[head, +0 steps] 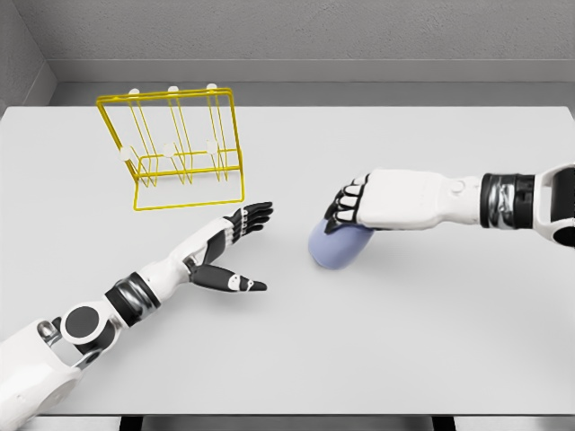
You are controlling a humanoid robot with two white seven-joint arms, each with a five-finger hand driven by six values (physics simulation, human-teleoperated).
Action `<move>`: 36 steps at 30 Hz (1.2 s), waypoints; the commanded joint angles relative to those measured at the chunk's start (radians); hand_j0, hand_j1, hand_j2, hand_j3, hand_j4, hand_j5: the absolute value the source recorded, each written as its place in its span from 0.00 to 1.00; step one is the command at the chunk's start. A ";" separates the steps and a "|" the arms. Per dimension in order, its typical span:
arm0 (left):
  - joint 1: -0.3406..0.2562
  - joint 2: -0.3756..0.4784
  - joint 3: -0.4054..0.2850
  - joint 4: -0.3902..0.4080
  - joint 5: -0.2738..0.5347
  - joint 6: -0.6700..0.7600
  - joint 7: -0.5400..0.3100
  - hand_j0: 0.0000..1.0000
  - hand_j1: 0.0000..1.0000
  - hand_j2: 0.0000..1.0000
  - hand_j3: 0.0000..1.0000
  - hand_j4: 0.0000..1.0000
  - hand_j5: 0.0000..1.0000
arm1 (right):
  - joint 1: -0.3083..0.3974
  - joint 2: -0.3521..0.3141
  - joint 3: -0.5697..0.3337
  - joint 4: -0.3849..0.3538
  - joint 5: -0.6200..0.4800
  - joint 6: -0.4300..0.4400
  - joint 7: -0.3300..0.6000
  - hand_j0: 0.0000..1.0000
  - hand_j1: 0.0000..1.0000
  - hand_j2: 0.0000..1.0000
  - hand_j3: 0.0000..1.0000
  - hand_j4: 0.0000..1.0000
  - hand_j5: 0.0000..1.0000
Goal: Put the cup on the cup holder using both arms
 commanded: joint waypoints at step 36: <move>-0.021 -0.051 0.005 0.049 0.002 0.002 0.001 1.00 1.00 1.00 1.00 1.00 1.00 | 0.376 -0.069 -0.586 0.006 -0.196 0.003 -0.133 1.00 1.00 1.00 1.00 1.00 1.00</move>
